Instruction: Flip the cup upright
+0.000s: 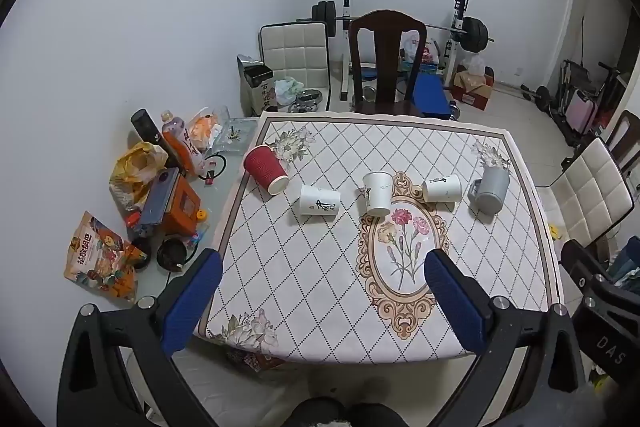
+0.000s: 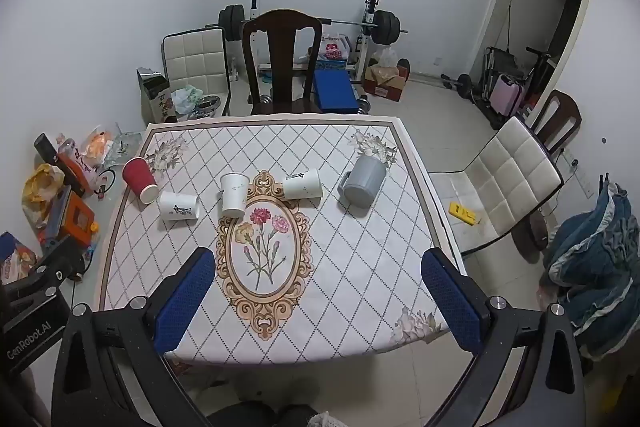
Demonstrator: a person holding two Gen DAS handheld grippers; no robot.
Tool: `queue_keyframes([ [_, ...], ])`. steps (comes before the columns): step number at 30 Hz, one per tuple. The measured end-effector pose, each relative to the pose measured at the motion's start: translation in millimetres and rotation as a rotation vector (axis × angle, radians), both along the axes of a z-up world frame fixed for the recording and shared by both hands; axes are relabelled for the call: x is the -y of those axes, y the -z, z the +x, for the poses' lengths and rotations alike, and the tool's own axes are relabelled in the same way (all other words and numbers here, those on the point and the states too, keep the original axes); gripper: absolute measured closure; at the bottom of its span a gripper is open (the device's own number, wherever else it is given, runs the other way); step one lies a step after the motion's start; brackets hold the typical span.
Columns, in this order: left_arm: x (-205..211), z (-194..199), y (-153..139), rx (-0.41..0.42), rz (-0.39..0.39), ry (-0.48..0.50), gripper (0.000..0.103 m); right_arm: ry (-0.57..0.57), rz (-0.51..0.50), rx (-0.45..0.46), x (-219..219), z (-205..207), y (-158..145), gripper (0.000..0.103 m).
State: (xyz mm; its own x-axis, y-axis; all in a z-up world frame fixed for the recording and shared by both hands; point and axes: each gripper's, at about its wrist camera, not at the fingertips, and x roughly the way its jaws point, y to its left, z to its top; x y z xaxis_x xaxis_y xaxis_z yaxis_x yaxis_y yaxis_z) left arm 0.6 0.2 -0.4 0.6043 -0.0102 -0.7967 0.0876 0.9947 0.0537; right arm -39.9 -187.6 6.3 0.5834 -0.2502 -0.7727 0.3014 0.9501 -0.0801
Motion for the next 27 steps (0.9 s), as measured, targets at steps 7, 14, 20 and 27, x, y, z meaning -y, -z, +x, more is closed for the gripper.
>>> queue_keyframes([
  [7, 0.2, -0.3, -0.2, 0.005, 0.004, 0.001, 0.000, 0.003, 0.011, -0.010, 4.9, 1.3, 0.9, 0.000],
  [14, 0.8, -0.1, 0.1, 0.006, 0.009, 0.000, 0.000, 0.009, 0.000, -0.013, 6.5, 3.0, -1.0, 0.000],
  [20, 0.9, 0.1, 0.2, 0.005, 0.008, 0.000, 0.000, 0.006, 0.000, -0.014, 10.2, 1.9, 1.9, 0.000],
  [27, -5.9, 4.7, 9.3, 0.008, 0.009, 0.002, 0.000, 0.004, 0.000, -0.016, 10.4, 1.9, 2.4, 0.000],
])
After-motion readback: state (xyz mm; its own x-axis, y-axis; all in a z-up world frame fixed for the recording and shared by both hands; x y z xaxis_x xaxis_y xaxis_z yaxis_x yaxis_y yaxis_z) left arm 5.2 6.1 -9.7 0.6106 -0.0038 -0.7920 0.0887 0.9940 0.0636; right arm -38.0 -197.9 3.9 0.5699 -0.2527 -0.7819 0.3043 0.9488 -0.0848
